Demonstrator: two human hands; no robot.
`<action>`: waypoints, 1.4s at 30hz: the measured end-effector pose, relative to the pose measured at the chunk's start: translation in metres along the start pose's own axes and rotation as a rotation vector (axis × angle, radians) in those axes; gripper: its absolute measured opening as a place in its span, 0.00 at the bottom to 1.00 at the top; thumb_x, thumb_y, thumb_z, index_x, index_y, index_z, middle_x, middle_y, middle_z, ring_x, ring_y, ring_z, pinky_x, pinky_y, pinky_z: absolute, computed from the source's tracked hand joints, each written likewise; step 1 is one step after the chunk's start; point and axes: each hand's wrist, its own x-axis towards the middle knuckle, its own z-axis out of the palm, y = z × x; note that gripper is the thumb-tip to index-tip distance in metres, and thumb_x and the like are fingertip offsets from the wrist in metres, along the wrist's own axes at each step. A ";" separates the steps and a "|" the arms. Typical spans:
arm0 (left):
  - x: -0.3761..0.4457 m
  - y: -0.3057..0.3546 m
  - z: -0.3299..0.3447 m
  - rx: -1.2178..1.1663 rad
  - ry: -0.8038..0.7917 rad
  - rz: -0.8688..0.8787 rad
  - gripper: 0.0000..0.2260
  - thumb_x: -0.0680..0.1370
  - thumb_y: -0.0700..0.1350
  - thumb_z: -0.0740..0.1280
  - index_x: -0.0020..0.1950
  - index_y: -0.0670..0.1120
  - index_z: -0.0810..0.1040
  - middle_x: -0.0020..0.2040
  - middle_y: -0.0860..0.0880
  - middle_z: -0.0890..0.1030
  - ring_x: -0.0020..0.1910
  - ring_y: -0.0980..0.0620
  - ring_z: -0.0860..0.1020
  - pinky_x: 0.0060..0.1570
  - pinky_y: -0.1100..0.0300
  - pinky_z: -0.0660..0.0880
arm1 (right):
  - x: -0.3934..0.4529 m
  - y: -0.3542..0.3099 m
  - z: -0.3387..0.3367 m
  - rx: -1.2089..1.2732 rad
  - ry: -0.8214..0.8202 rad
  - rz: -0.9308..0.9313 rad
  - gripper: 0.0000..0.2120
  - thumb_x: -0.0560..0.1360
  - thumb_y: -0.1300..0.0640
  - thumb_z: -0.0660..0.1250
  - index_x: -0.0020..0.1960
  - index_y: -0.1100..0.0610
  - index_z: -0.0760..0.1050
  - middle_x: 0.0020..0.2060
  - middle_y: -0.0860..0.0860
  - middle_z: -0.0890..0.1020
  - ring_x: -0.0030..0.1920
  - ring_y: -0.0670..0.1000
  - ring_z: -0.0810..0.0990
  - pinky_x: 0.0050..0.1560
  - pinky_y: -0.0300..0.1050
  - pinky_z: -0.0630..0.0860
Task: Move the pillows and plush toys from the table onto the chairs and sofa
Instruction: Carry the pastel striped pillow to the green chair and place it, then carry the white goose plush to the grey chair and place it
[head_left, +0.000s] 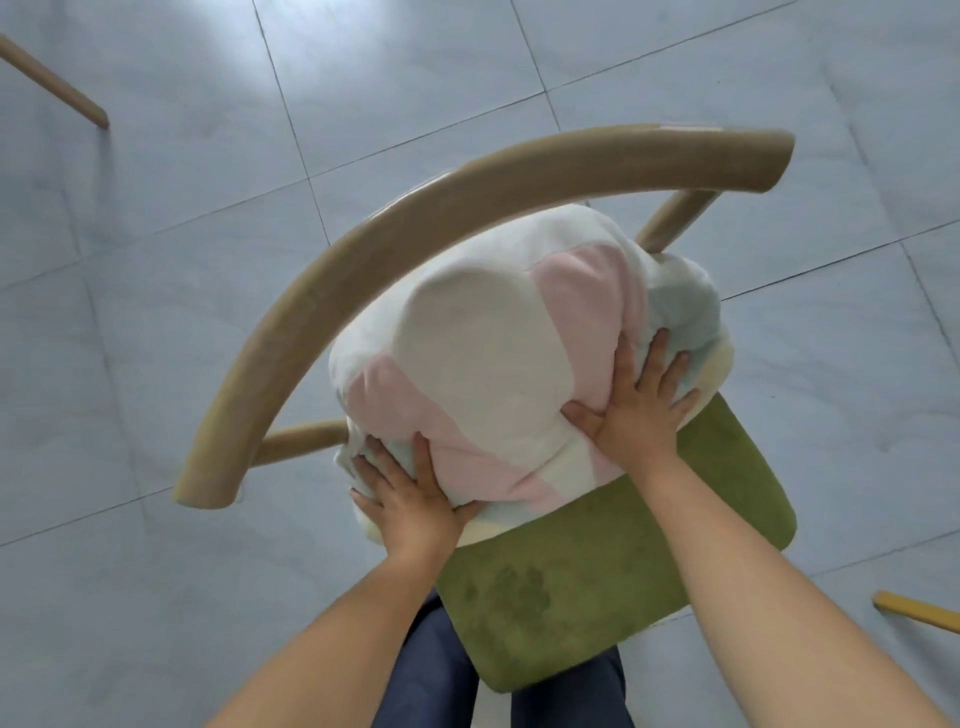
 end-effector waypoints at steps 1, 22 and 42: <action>-0.005 0.000 -0.006 0.009 -0.007 0.014 0.50 0.68 0.68 0.61 0.52 0.58 0.14 0.72 0.34 0.32 0.72 0.34 0.36 0.70 0.36 0.44 | -0.003 -0.002 -0.006 0.014 -0.009 -0.003 0.45 0.52 0.25 0.45 0.61 0.39 0.28 0.73 0.57 0.36 0.71 0.64 0.35 0.65 0.72 0.41; -0.263 -0.204 -0.100 -1.116 0.195 -0.030 0.20 0.70 0.50 0.68 0.50 0.76 0.70 0.53 0.81 0.69 0.60 0.75 0.66 0.62 0.78 0.62 | -0.276 -0.150 -0.059 0.264 -0.247 -0.569 0.21 0.57 0.22 0.55 0.50 0.20 0.62 0.53 0.14 0.62 0.56 0.19 0.59 0.55 0.16 0.59; -0.221 -0.582 -0.172 -1.849 0.731 -0.382 0.17 0.61 0.37 0.63 0.47 0.52 0.71 0.46 0.58 0.80 0.41 0.74 0.78 0.39 0.79 0.74 | -0.336 -0.515 0.136 0.260 -0.657 -0.738 0.30 0.51 0.23 0.62 0.52 0.27 0.69 0.55 0.23 0.70 0.54 0.31 0.74 0.50 0.23 0.71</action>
